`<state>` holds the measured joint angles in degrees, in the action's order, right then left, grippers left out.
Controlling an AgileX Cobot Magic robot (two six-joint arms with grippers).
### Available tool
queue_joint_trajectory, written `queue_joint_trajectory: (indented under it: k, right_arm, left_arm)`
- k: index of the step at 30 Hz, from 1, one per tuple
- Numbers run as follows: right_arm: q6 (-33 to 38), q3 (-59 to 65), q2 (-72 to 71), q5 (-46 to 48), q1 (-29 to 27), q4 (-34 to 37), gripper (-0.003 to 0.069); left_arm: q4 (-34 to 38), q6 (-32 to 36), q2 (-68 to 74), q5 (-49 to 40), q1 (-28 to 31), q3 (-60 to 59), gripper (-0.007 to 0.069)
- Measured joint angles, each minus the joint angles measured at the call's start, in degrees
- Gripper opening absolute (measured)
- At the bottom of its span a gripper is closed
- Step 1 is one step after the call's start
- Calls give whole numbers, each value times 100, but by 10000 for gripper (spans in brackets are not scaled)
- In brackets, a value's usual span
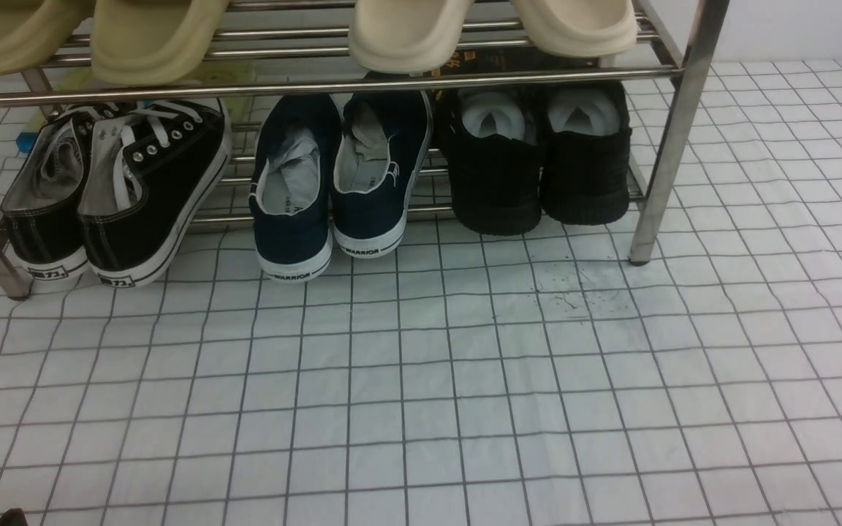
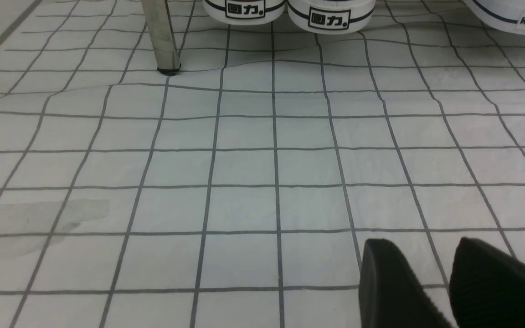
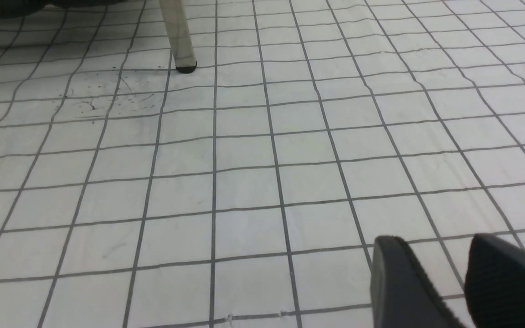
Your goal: Take the shoes off the shelf with your hand from the white checkered tablecloth.
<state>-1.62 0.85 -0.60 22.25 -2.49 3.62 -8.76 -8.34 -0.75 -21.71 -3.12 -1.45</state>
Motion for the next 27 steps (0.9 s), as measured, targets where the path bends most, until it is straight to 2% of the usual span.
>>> queue_joint_trajectory:
  k: [6,8,11,13,16,24,27]
  right_arm:
    - [-12,0,0,0,0,23,239]
    - [-206,0,0,-35,0,282,239]
    - [-844,11,0,-73,0,1338,239]
    - [-1609,49,0,-111,0,2475,239]
    - [-1987,54,0,-118,0,3304,239]
    - [-2063,54,0,-239,0,3645,239]
    - [-1585,44,0,-860,0,3678,221]
  left_arm:
    - [0,0,0,0,0,0,239]
    - [0,0,0,0,0,0,239]
    - [0,0,0,0,0,0,239]
    - [0,0,0,0,0,0,239]
    - [0,0,0,0,0,0,239]
    - [0,0,0,0,0,0,239]
    - [0,0,0,0,0,0,239]
